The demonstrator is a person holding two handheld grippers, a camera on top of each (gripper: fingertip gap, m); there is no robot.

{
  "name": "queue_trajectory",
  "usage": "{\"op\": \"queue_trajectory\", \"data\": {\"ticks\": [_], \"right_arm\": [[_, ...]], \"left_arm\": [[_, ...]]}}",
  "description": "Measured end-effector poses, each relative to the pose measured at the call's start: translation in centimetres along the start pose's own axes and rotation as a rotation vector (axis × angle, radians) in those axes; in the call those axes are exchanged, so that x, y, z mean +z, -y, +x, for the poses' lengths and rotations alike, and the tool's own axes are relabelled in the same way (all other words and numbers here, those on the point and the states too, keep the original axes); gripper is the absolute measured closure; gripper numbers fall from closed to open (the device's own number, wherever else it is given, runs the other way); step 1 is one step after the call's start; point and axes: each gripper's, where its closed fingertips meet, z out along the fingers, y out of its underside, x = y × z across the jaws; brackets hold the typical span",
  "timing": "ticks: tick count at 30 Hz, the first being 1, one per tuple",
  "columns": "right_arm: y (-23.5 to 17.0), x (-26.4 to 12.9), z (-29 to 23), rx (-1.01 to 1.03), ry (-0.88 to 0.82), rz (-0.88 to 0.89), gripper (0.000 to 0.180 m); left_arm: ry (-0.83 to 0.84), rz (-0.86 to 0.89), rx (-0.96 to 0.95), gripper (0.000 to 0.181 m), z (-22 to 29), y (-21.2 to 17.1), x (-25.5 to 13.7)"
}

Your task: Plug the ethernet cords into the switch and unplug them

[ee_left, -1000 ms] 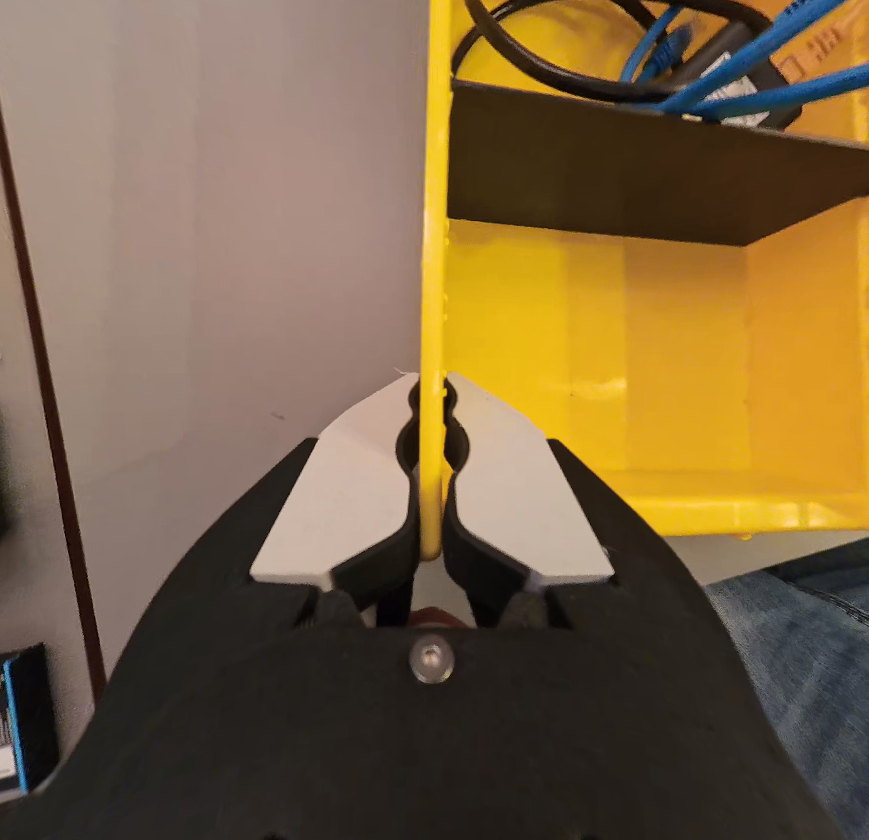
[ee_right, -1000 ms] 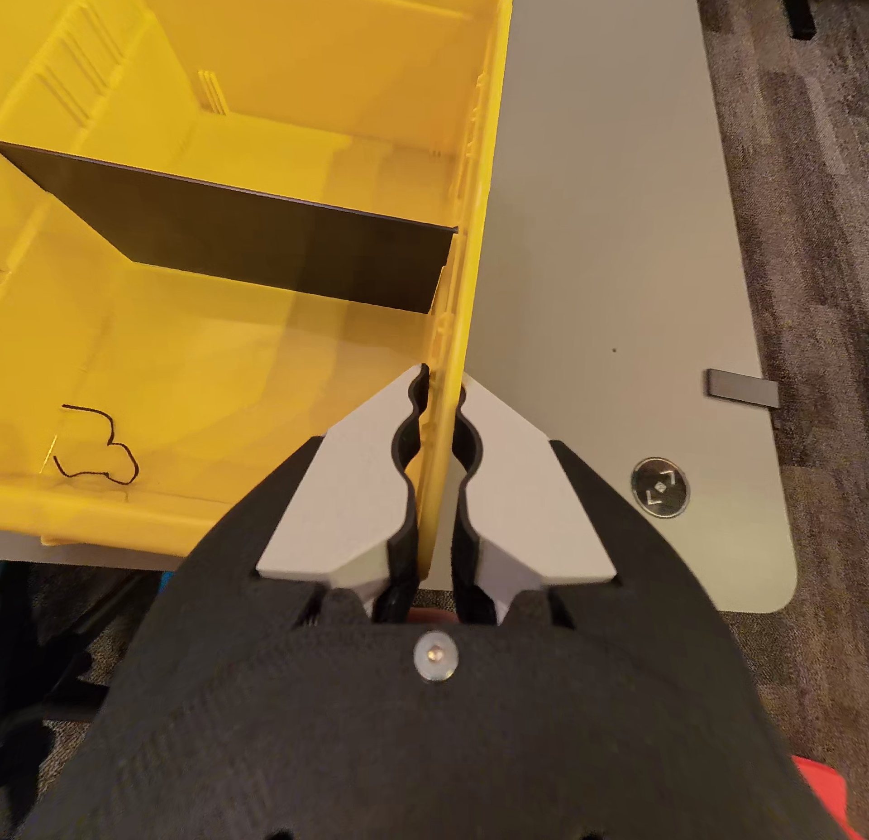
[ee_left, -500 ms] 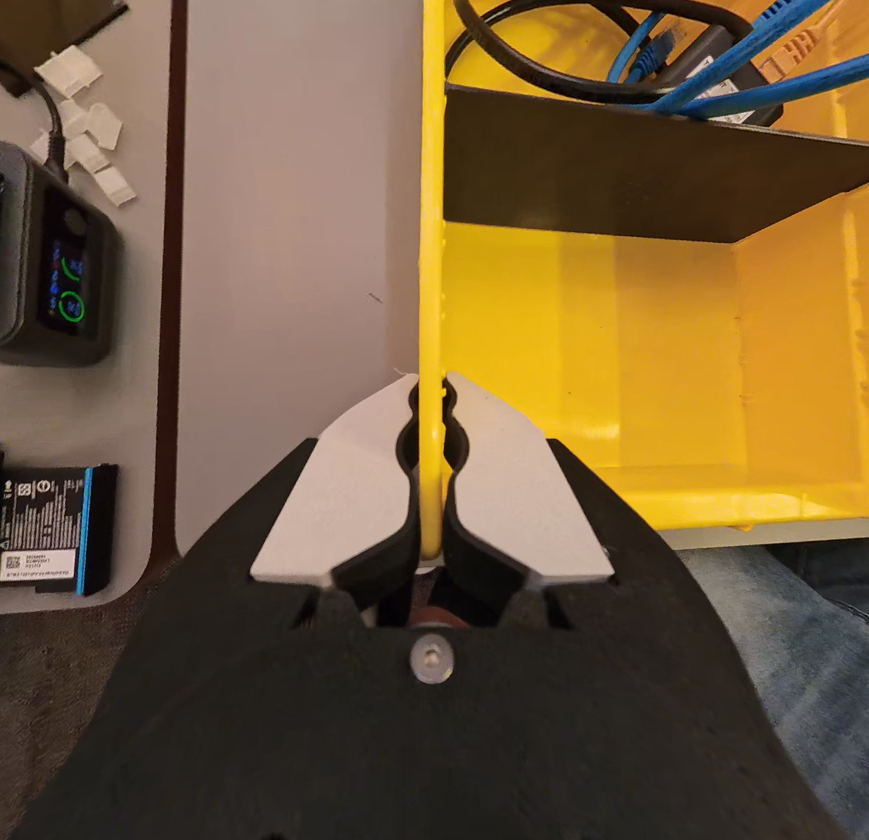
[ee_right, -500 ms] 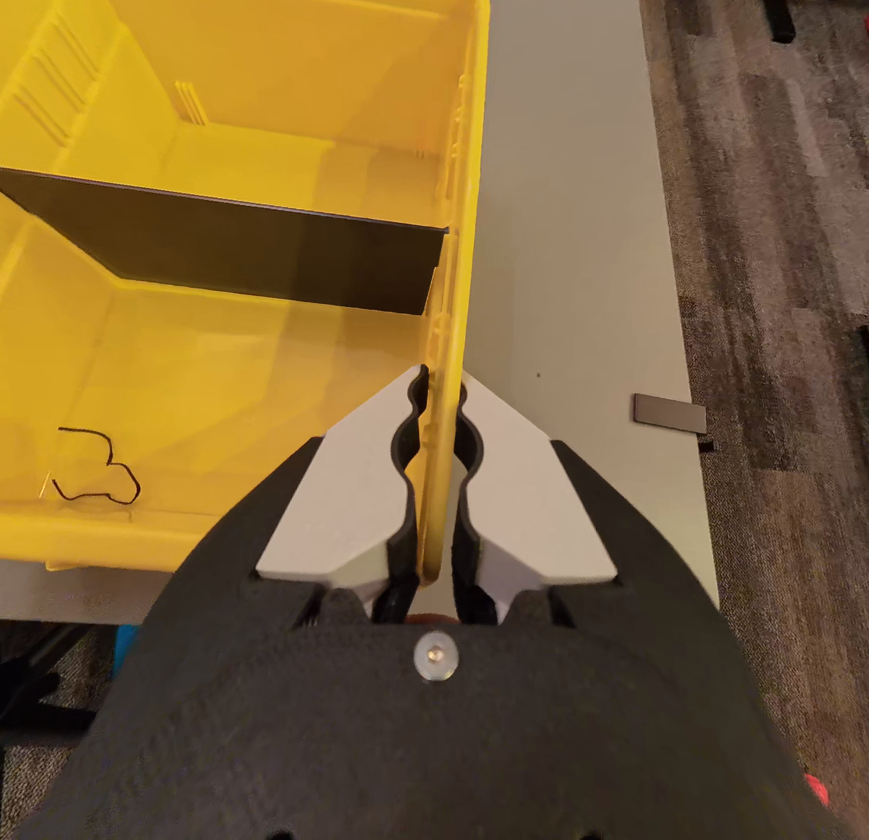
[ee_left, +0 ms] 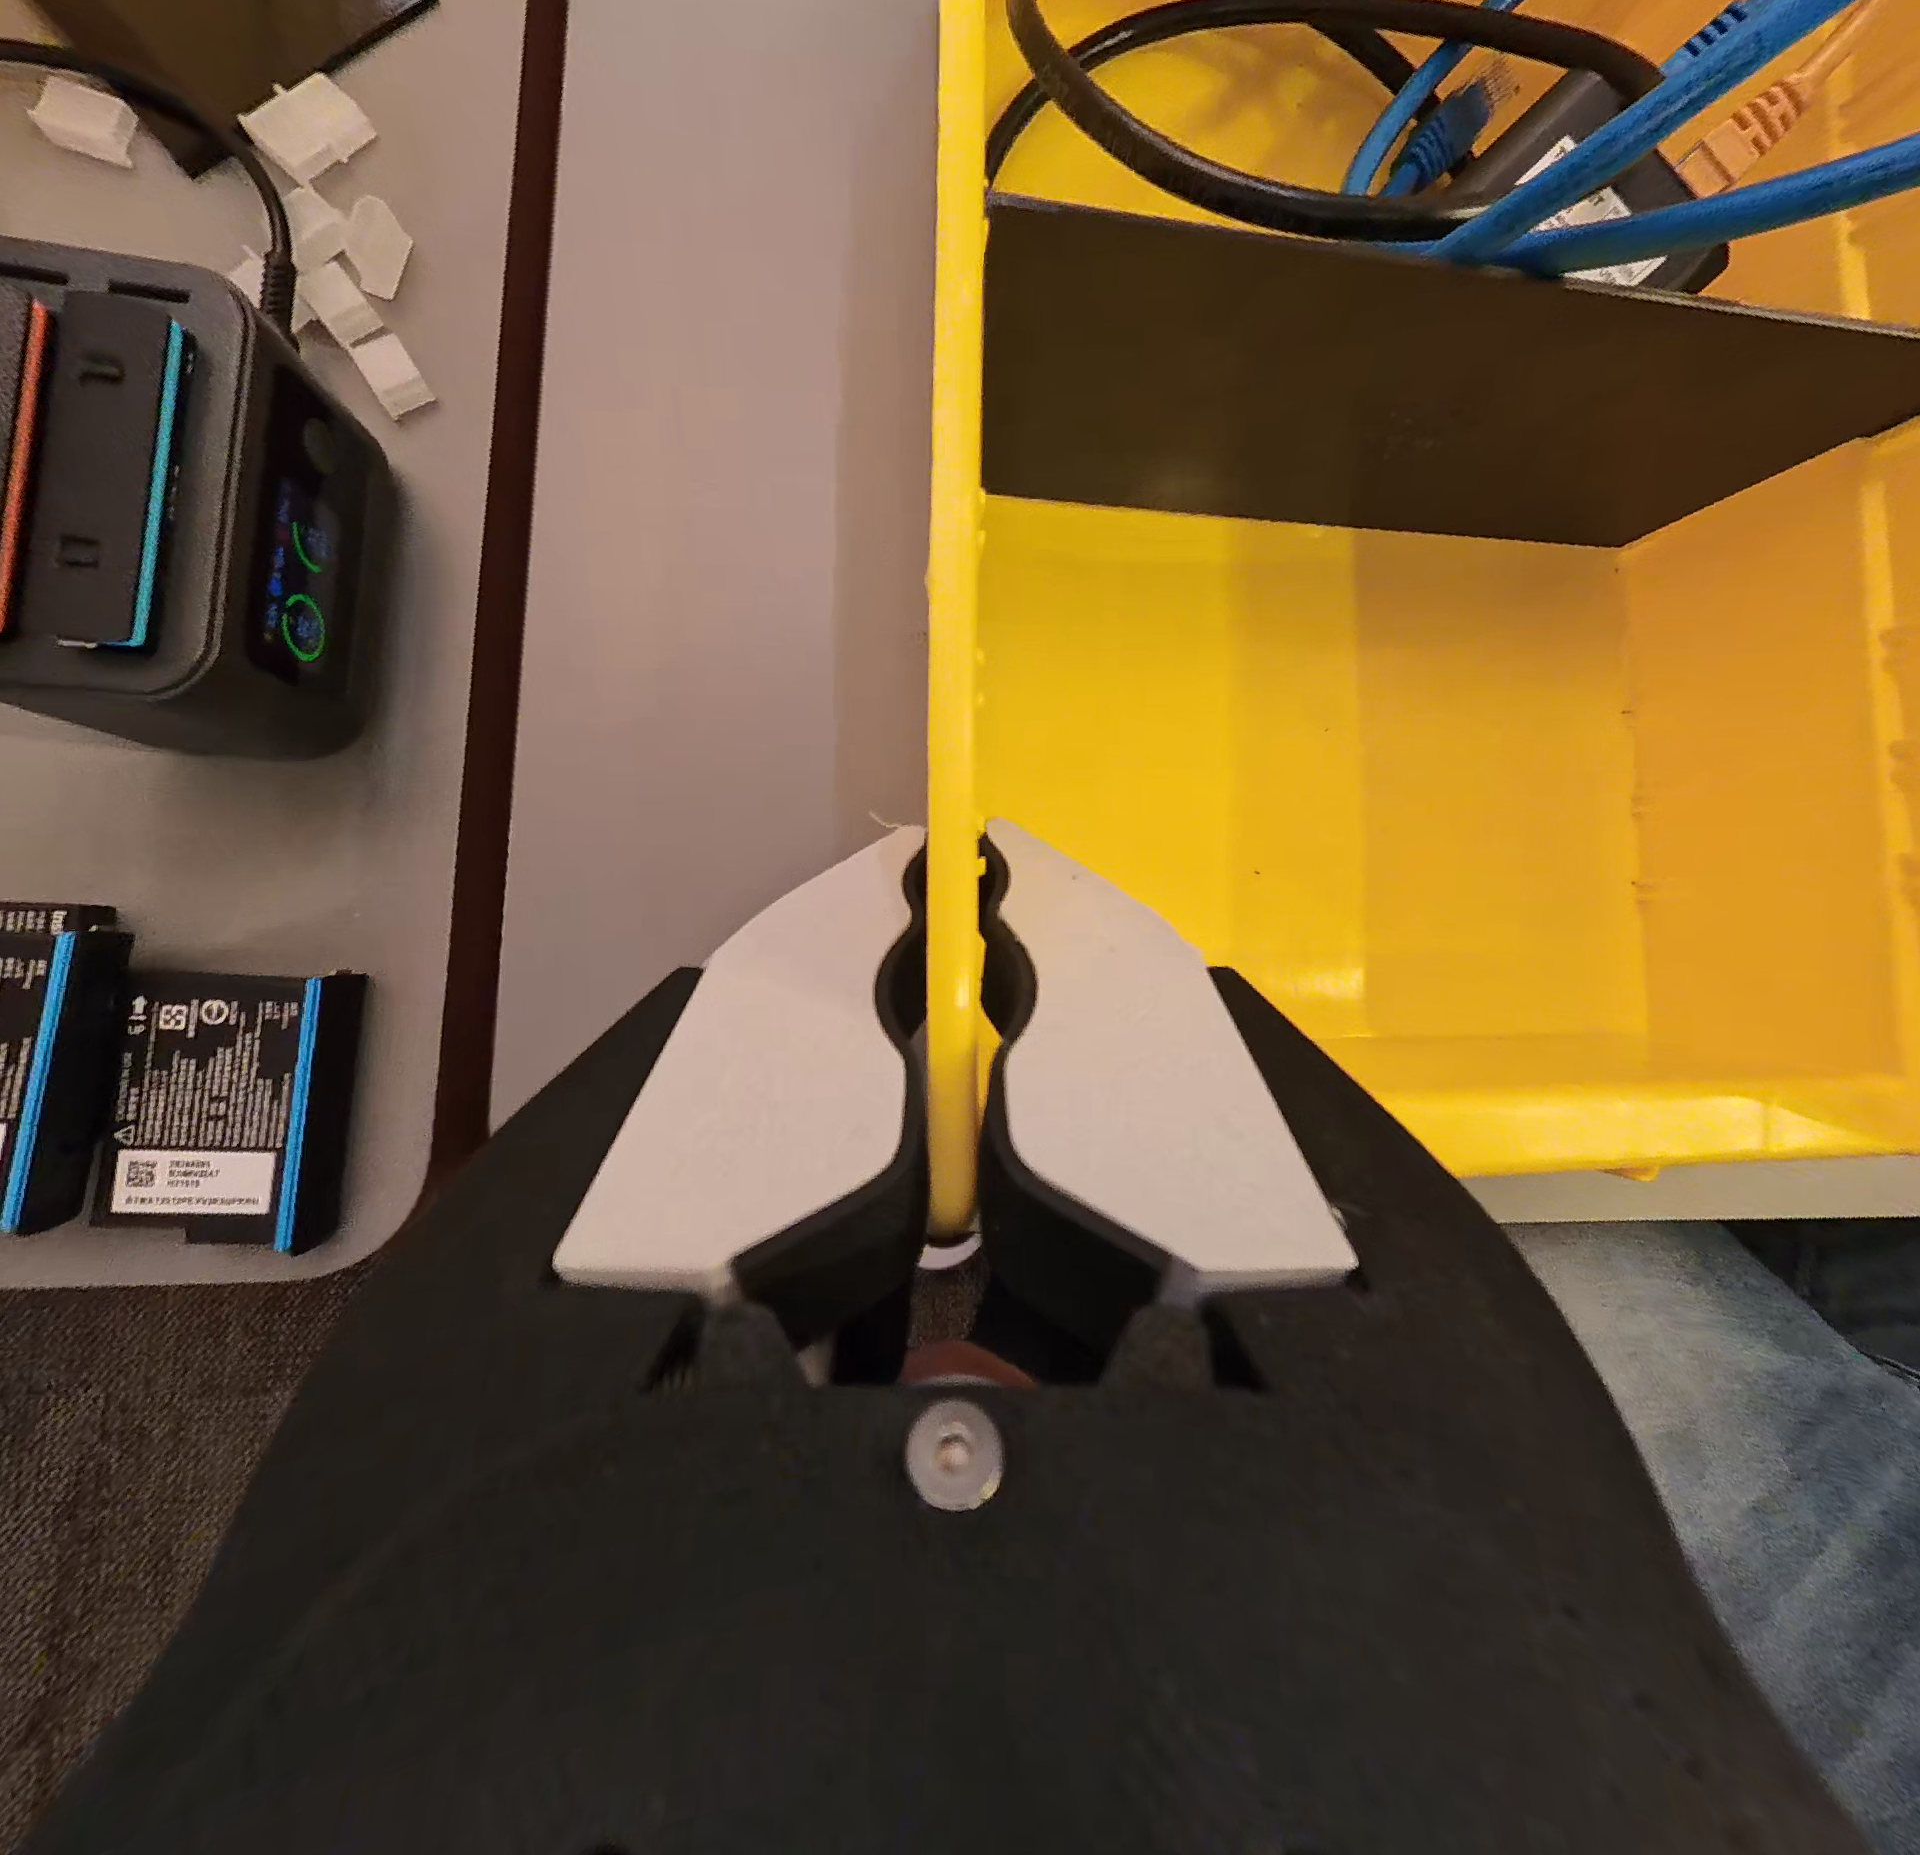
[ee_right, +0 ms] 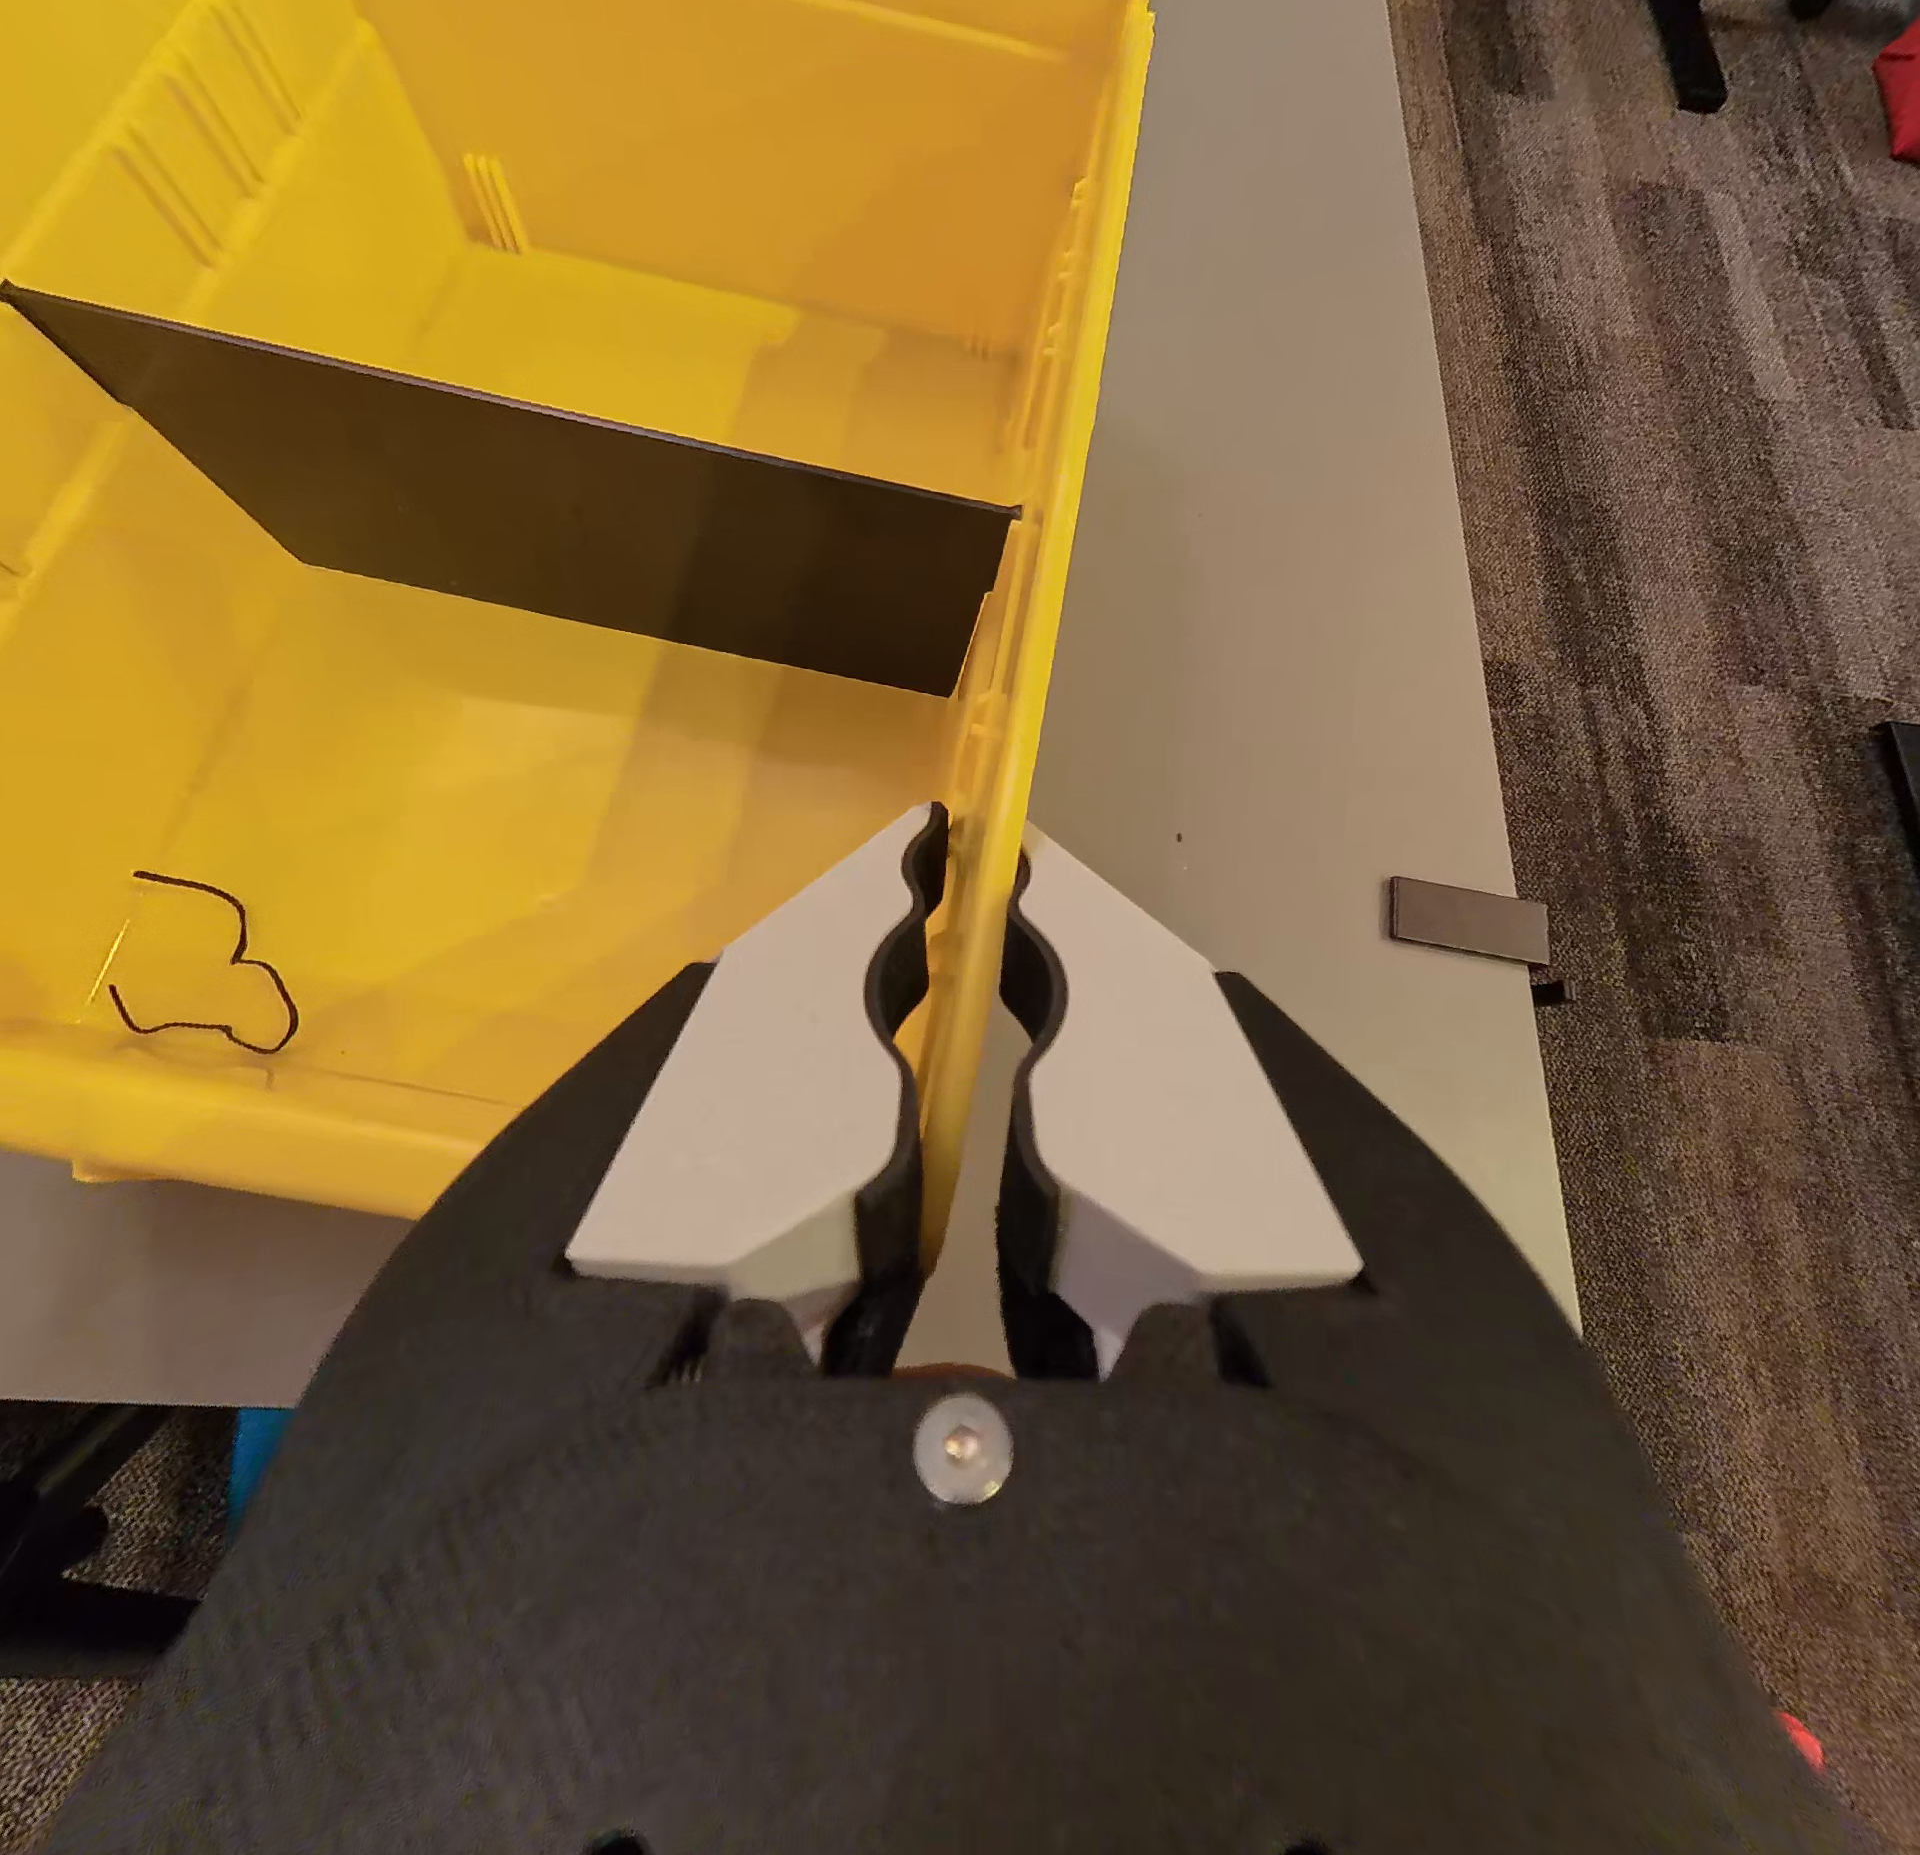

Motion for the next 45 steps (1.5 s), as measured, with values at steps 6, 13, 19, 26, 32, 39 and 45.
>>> {"op": "queue_trajectory", "data": {"ticks": [6,13,19,26,32,39,45], "right_arm": [[1.2,-1.1,-0.9,0.007,0.035,0.054,0.150],[5.5,-6.2,-2.5,-0.109,-0.034,0.207,0.136],[9.5,-8.6,-11.4,-0.290,0.088,0.315,0.146],[10.4,-7.6,-23.6,-0.409,0.352,0.355,0.150],[9.0,-6.1,-29.6,-0.453,0.488,0.341,0.152],[7.7,-5.3,-30.6,-0.442,0.550,0.310,0.152],[7.1,-5.0,-30.9,-0.439,0.570,0.298,0.152]], "left_arm": [[-0.025,0.042,0.026,0.148,0.2,0.4,-0.2],[0.092,0.228,0.176,0.119,1.4,4.6,-4.8],[-0.057,0.281,0.545,0.143,11.3,7.1,-6.1],[-0.163,0.164,0.861,0.158,19.6,8.0,-1.8],[-0.121,0.016,0.756,0.156,17.4,10.4,3.8],[0.048,-0.030,0.815,0.140,14.4,13.4,6.0],[0.020,-0.160,1.043,0.149,15.8,11.9,7.7]]}}
